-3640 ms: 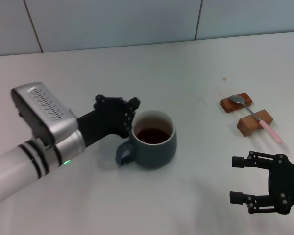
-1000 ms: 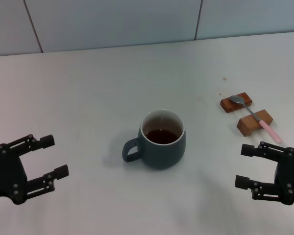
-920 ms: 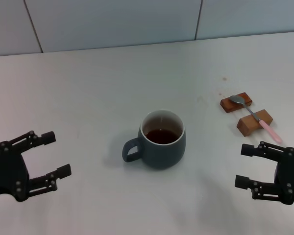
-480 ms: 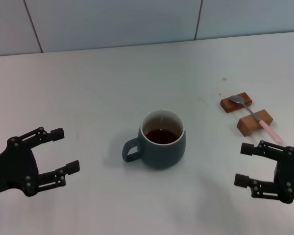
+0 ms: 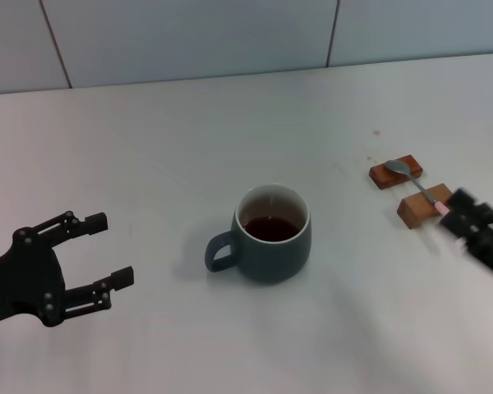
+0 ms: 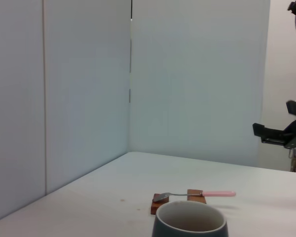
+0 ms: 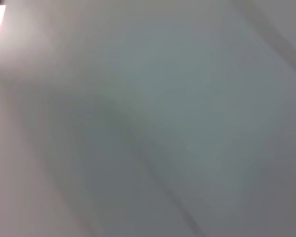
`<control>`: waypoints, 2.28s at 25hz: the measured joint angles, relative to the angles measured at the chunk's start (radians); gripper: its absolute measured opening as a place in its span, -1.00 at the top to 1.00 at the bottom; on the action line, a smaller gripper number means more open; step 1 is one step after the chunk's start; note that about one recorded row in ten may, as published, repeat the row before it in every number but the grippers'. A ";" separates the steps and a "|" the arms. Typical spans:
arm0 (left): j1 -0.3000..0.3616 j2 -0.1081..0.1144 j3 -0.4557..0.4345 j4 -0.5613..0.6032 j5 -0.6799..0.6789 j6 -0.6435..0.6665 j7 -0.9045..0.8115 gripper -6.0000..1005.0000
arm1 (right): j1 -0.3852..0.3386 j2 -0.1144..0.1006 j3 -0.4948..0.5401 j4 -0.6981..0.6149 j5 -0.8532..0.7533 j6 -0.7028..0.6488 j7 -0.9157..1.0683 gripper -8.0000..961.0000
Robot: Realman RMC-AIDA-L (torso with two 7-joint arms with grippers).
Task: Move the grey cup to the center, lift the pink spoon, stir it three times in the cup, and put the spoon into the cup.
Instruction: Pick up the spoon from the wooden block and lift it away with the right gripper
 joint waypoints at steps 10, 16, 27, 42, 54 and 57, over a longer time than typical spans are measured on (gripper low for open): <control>0.005 0.008 -0.010 0.005 -0.006 -0.004 0.002 -0.66 | -0.072 0.006 0.274 0.068 0.001 0.098 0.578 -0.72; 0.009 0.011 -0.022 0.006 -0.008 -0.004 0.002 -0.66 | -0.096 0.011 0.283 0.076 0.001 0.238 0.747 -0.72; 0.010 0.008 -0.022 0.002 -0.010 -0.003 0.002 -0.66 | -0.090 0.009 0.271 0.088 -0.029 0.358 0.770 -0.72; 0.010 0.007 -0.025 0.002 -0.031 -0.004 0.000 -0.66 | -0.041 0.003 0.244 0.072 -0.075 0.457 0.783 -0.72; 0.011 0.008 -0.025 0.002 -0.040 -0.004 0.000 -0.66 | -0.010 0.000 0.232 0.071 -0.076 0.492 0.787 -0.72; 0.013 0.008 -0.025 0.002 -0.051 -0.002 0.000 -0.66 | -0.003 -0.001 0.232 0.070 -0.076 0.503 0.787 -0.72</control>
